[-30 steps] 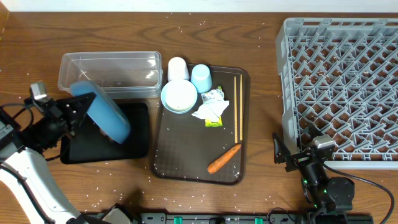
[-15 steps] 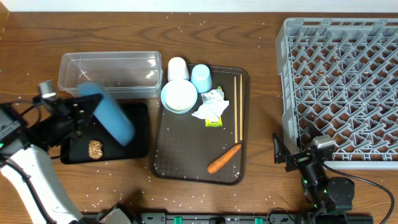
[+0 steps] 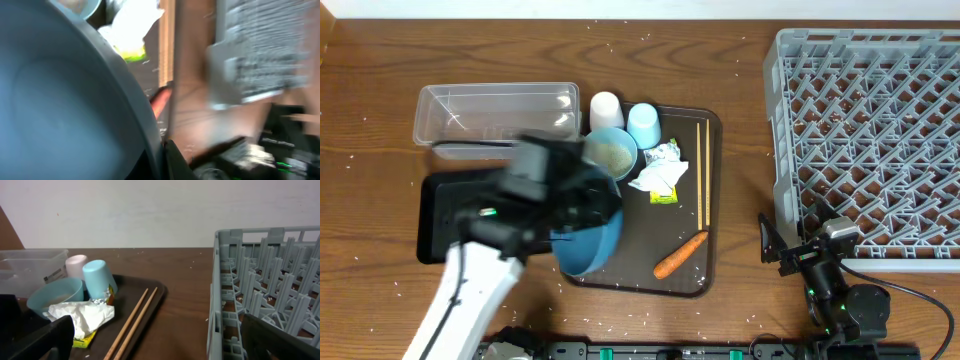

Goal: Sort waste into correct bins and load items into the dishwasher rack
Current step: 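Lower the empty blue plate back onto the brown tray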

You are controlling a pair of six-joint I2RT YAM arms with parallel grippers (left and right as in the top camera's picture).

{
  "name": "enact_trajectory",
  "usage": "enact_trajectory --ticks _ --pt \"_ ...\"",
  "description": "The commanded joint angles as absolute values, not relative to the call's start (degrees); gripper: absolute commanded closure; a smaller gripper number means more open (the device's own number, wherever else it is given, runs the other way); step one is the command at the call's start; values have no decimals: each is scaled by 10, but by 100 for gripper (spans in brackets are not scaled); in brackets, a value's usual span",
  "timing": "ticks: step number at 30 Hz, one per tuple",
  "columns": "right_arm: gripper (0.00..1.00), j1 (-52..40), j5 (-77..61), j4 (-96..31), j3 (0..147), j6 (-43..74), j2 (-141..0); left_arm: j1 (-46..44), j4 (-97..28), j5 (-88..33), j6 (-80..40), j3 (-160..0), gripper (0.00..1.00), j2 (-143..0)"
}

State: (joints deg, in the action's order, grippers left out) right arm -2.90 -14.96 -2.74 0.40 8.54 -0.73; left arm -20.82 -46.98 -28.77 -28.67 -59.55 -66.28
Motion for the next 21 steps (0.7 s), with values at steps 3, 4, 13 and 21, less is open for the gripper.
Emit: enact_trajectory --ticks 3,4,13,21 --pt "1 -34 -148 -30 3 81 -5 -322 -433 -83 -333 -597 94 -741" --pt "1 -34 -148 -30 3 81 -5 -335 -421 -75 -333 -597 94 -758" --pt "1 -34 -148 -30 3 81 -5 -382 -365 -55 -331 -597 94 -881" --pt "1 -34 -148 -30 3 81 -5 -410 -355 -100 -335 -597 94 -908"
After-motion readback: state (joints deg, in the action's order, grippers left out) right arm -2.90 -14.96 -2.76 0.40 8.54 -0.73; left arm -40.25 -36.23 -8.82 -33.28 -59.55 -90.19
